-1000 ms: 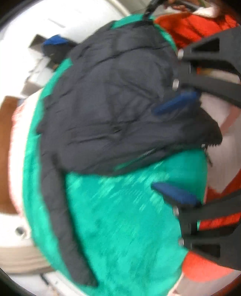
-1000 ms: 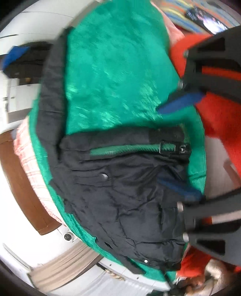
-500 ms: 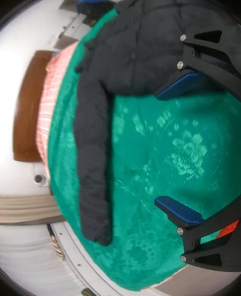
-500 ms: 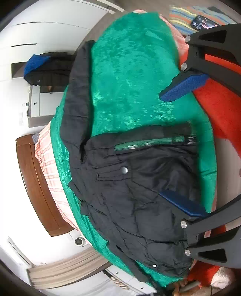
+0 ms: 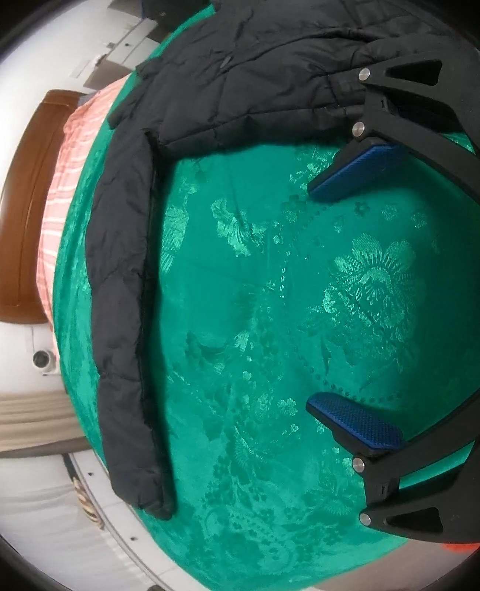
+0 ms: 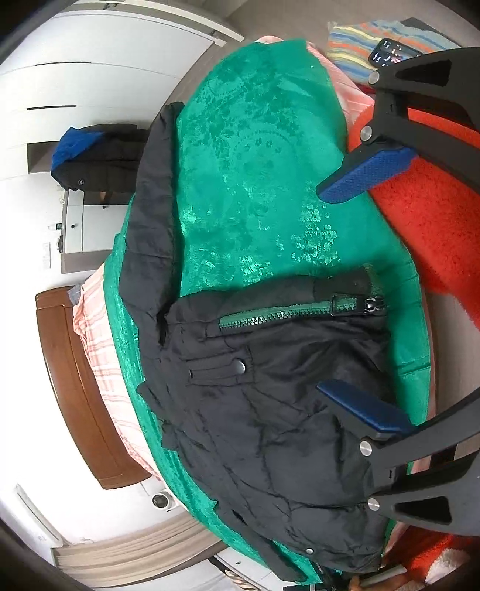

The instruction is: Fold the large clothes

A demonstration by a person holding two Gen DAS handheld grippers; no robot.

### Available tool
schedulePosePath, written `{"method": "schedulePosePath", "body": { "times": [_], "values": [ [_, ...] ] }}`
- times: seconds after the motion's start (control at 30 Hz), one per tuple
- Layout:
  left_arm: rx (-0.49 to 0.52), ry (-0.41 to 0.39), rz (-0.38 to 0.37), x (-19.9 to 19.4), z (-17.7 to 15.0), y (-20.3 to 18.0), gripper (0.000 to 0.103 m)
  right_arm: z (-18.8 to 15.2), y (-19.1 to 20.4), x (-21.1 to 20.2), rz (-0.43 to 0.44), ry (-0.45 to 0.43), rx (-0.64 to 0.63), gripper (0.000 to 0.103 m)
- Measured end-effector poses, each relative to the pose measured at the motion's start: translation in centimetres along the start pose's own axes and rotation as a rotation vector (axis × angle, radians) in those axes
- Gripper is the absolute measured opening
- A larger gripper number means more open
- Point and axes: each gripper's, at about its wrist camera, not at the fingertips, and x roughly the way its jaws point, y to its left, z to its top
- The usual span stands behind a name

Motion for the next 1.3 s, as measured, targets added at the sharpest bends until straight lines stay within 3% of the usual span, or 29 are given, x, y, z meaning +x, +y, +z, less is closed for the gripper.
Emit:
{"method": "schedulePosePath", "body": {
  "times": [0.17,0.4,0.53,0.7,1.3],
  "values": [
    [0.031,-0.009,0.026,-0.4,-0.5,-0.7,0.103,-0.1,0.3,0.4,-0.01,0.01,-0.024,0.095],
    [0.032,-0.032,-0.004,-1.8,-0.7,-0.2,0.103,-0.2,0.7,-0.1,-0.023,-0.012,-0.042,0.095],
    [0.015,-0.158,-0.016,-4.9,-0.8,0.2,0.103,-0.3,0.9,-0.9,-0.036,-0.046,-0.048,0.095],
    [0.024,-0.273,0.066,-7.3,-1.0,0.2,0.103,-0.4,1.2,-0.7,-0.036,-0.037,-0.057,0.095],
    [-0.022,-0.31,0.156,-7.7,-0.7,1.6,0.103,-0.4,1.4,-0.4,-0.037,-0.03,-0.074,0.095]
  ]
}}
